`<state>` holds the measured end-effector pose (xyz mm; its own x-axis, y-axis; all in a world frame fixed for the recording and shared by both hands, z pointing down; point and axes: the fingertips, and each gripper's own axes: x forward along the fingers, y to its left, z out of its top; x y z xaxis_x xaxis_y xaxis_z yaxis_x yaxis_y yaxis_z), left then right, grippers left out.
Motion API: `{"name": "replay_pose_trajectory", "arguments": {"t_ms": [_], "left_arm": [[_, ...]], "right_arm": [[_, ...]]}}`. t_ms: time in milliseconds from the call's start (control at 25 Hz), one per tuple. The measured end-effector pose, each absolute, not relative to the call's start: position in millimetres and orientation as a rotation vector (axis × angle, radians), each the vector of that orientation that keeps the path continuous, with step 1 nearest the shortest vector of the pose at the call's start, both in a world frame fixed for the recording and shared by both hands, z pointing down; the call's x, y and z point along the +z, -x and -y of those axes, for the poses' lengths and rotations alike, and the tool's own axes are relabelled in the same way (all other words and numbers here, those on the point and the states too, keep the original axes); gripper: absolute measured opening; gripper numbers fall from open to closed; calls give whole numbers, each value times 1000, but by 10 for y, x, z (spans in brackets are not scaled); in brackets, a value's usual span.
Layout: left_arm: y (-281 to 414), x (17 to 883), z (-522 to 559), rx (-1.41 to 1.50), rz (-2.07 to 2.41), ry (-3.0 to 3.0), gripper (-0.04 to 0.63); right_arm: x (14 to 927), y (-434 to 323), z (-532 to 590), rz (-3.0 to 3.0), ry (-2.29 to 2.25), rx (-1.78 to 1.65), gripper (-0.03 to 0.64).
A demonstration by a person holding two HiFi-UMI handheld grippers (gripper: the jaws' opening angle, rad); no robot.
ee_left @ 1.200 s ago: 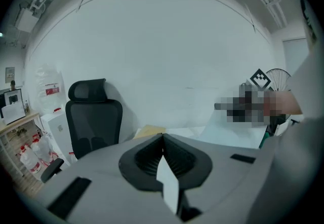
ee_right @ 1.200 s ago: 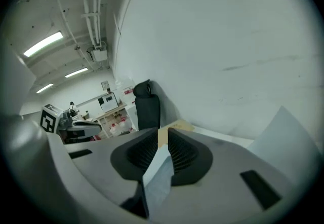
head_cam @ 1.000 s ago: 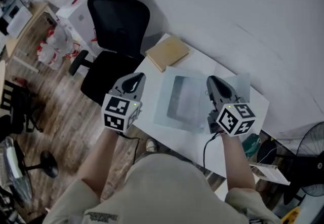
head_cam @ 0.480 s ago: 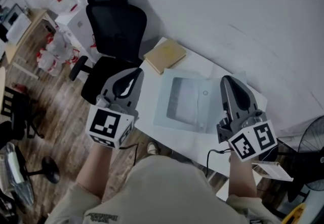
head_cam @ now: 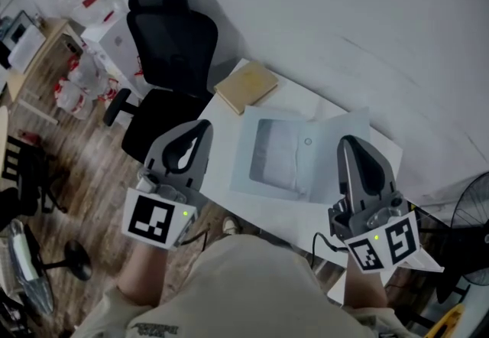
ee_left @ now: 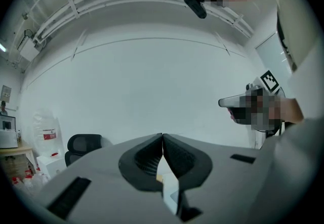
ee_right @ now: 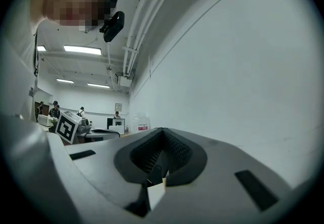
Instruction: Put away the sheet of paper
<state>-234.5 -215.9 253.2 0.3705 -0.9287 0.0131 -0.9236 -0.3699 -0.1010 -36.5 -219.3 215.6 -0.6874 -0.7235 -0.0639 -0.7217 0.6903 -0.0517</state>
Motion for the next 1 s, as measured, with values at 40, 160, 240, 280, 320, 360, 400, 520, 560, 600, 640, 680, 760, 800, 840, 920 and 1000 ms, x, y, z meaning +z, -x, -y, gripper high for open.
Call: {"name": "replay_pose_trajectory", "arguments": {"t_ms": [40, 160, 240, 280, 320, 360, 400, 520, 560, 600, 640, 680, 760, 800, 840, 920, 1000], "left_arm": [[2335, 2538, 2145, -104, -1718, 2533, 20], [2300, 2600, 2113, -126, -1718, 2530, 20], [2284, 2672, 2101, -148, -1721, 2534, 20], [2277, 2711, 2097, -159, -1722, 2539, 20], [2266, 2749, 2093, -168, -1722, 2547, 20], [2249, 2785, 2089, -175, -1720, 2558, 20], [2230, 2816, 2086, -181, -1716, 2569, 20], [2187, 2904, 2086, -206, -1707, 2585, 20], [2174, 2938, 2086, -217, -1704, 2587, 20], [2163, 2974, 2084, -229, -1703, 2589, 20], [2154, 3012, 2078, -242, -1706, 2592, 20], [2147, 3045, 2068, -251, -1711, 2599, 20], [2142, 3091, 2044, -258, -1725, 2612, 20], [2142, 3105, 2035, -261, -1731, 2615, 20], [2140, 3115, 2030, -264, -1734, 2616, 20], [2123, 3122, 2029, -266, -1735, 2617, 20], [2101, 3111, 2027, -260, -1735, 2621, 20]], "right_arm": [[2158, 367, 2175, -2816, 1200, -42, 21], [2214, 400, 2118, -2831, 1175, -72, 21], [2305, 451, 2082, -2860, 1151, -103, 21], [2357, 482, 2063, -2880, 1135, -125, 21], [2408, 509, 2041, -2900, 1118, -146, 21], [2458, 525, 2017, -2919, 1105, -164, 21], [2509, 530, 1996, -2935, 1100, -178, 21], [2696, 501, 1983, -2970, 1119, -219, 21], [2757, 487, 1990, -2977, 1130, -234, 21], [2810, 474, 1998, -2983, 1140, -247, 21], [2851, 464, 2005, -2988, 1149, -256, 21], [2881, 456, 2012, -2993, 1158, -261, 21], [2911, 449, 2026, -2999, 1169, -265, 21], [2914, 449, 2034, -2999, 1170, -265, 21], [2912, 450, 2044, -2998, 1168, -263, 21], [2903, 449, 2061, -2996, 1162, -255, 21], [2893, 446, 2067, -2999, 1157, -247, 21]]}}
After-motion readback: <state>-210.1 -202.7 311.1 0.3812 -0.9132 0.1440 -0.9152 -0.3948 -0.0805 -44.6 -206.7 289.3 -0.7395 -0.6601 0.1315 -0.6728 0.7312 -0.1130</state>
